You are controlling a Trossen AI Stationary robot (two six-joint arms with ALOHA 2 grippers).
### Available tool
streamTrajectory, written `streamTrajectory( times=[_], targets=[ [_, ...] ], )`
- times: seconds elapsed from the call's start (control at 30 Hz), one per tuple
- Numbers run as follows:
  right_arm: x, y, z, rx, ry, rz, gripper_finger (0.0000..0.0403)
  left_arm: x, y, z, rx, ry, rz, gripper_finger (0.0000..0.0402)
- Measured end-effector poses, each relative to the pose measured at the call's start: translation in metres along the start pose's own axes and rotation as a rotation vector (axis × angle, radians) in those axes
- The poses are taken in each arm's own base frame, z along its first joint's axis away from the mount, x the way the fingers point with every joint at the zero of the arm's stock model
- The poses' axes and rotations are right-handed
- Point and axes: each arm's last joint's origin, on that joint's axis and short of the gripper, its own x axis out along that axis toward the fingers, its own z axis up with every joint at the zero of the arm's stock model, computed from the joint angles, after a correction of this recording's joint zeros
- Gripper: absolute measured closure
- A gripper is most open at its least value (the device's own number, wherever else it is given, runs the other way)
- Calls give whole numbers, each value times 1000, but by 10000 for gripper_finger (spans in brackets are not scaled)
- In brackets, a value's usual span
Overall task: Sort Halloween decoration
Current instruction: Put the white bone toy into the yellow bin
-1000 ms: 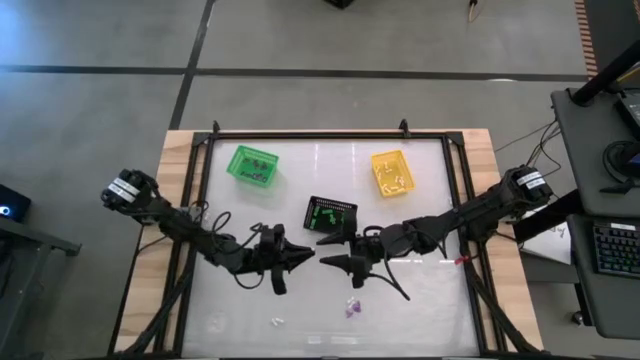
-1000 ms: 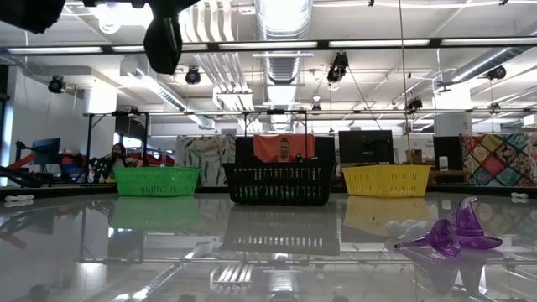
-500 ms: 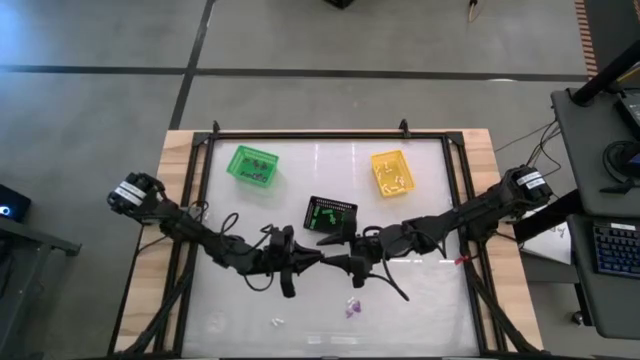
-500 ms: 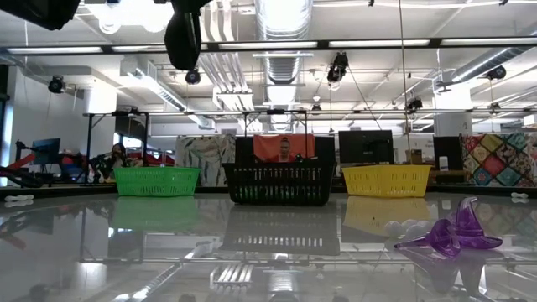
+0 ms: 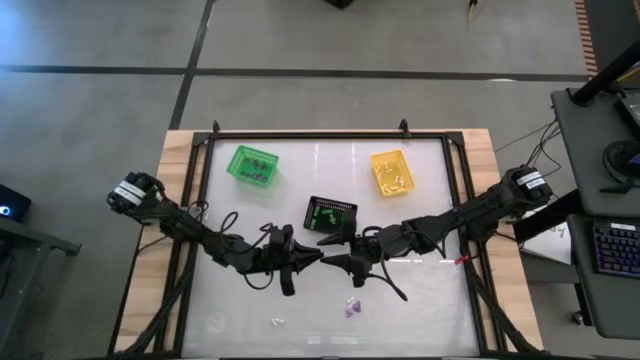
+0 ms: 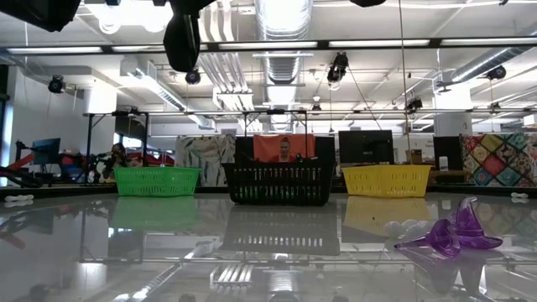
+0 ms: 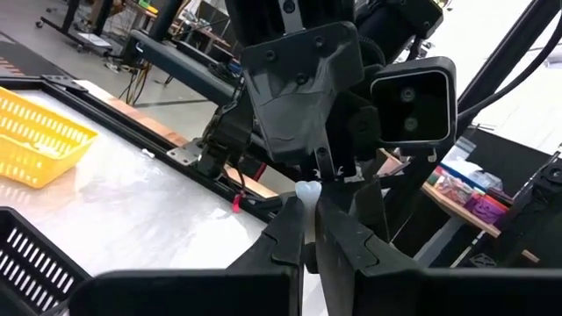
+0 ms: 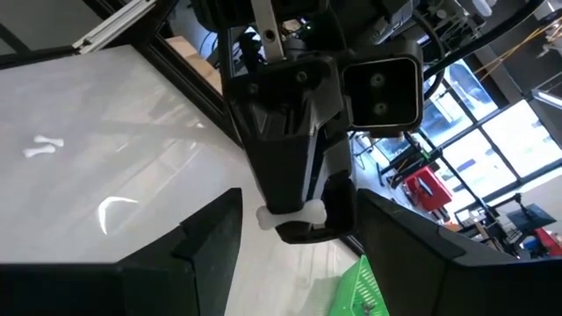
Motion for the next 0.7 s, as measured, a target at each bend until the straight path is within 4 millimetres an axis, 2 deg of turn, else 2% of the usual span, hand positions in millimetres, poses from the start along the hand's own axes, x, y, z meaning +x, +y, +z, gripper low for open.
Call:
streamTrajectory(
  times=[0.23, 0.7],
  targets=[
    [0, 0, 0, -1, 3, -1, 200, 0, 0, 0, 0, 0, 0, 401],
    [0, 1, -2, -8, 28, 5, 293, -1, 0, 0, 6, 4, -8, 401]
  ],
)
